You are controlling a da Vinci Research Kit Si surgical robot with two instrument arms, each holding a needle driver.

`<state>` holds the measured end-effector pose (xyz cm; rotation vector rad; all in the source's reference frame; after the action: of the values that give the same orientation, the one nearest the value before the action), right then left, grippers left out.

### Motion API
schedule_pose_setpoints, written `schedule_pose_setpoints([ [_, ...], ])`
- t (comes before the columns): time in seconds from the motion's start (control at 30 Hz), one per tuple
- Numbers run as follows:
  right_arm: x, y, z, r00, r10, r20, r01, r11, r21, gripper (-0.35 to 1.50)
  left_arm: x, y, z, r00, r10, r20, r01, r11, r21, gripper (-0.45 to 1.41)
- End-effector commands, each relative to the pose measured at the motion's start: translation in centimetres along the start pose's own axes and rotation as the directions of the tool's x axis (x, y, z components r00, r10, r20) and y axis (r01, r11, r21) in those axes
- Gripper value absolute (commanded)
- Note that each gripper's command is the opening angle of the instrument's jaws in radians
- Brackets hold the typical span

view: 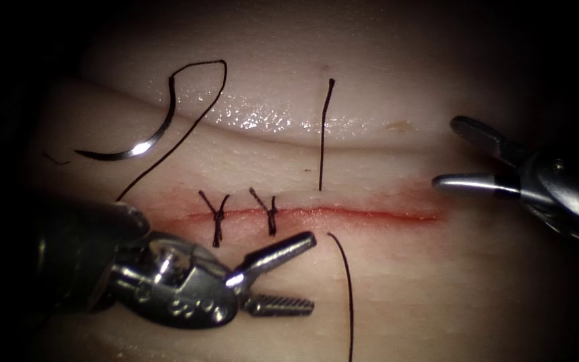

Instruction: Wound Closure

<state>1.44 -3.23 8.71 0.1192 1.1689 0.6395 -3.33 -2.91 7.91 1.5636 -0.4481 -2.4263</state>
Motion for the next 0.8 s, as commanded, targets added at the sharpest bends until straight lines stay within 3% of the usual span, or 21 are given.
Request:
schedule_pose_setpoints([
  [0.03,-0.05,-0.04,0.08,1.0,0.0,-0.003,0.0,1.0,0.004,1.18,-0.02,0.08,0.12,1.0,0.008,-0.011,-0.008,1.0,-0.016,0.61],
  [0.17,-0.05,-0.06,0.08,1.0,0.0,-0.007,0.0,1.0,0.005,1.18,-0.03,0.14,0.25,0.997,0.052,-0.05,-0.054,0.998,-0.032,0.46],
  [0.53,-0.05,-0.11,0.06,1.0,0.0,-0.019,0.0,1.0,0.024,1.18,-0.09,0.34,0.43,0.986,0.152,-0.072,-0.159,0.982,-0.106,0.37],
  [0.8,-0.06,-0.12,0.06,1.0,0.0,-0.022,0.001,1.0,0.03,1.18,0.03,0.56,0.48,0.982,0.172,-0.084,-0.182,0.974,-0.134,0.37],
])
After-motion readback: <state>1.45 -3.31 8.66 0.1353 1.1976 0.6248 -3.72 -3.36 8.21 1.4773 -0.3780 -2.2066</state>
